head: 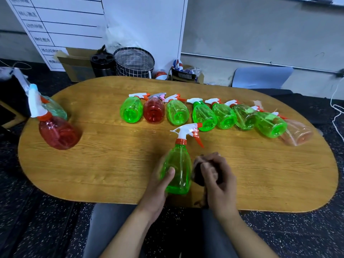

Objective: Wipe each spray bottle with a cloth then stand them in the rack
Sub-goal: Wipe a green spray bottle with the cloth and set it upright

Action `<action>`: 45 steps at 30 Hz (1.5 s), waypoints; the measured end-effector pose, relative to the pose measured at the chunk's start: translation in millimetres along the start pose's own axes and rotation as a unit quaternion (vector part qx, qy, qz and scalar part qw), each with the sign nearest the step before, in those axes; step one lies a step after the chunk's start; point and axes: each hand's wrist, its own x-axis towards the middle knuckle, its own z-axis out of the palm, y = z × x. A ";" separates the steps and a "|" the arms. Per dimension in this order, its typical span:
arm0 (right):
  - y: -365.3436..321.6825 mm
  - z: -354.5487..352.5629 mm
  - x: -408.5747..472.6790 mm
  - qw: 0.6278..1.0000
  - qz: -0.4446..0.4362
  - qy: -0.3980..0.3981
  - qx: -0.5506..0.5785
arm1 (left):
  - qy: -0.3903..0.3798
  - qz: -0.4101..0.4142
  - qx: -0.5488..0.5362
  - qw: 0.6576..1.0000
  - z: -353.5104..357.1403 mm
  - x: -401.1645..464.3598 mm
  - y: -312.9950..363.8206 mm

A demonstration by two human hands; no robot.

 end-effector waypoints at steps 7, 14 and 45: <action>21.0 14.5 11.5 0.929 0.246 0.068 0.267 | -0.037 -0.005 -0.017 0.999 0.0 0.4 -2.7; 18.6 20.6 7.5 0.989 0.109 0.010 0.097 | -0.013 -0.006 -0.012 1.000 -0.3 -1.6 -2.4; 13.7 11.8 5.6 0.877 -0.281 -0.177 -0.347 | 0.015 0.009 0.056 0.998 2.5 6.6 -12.5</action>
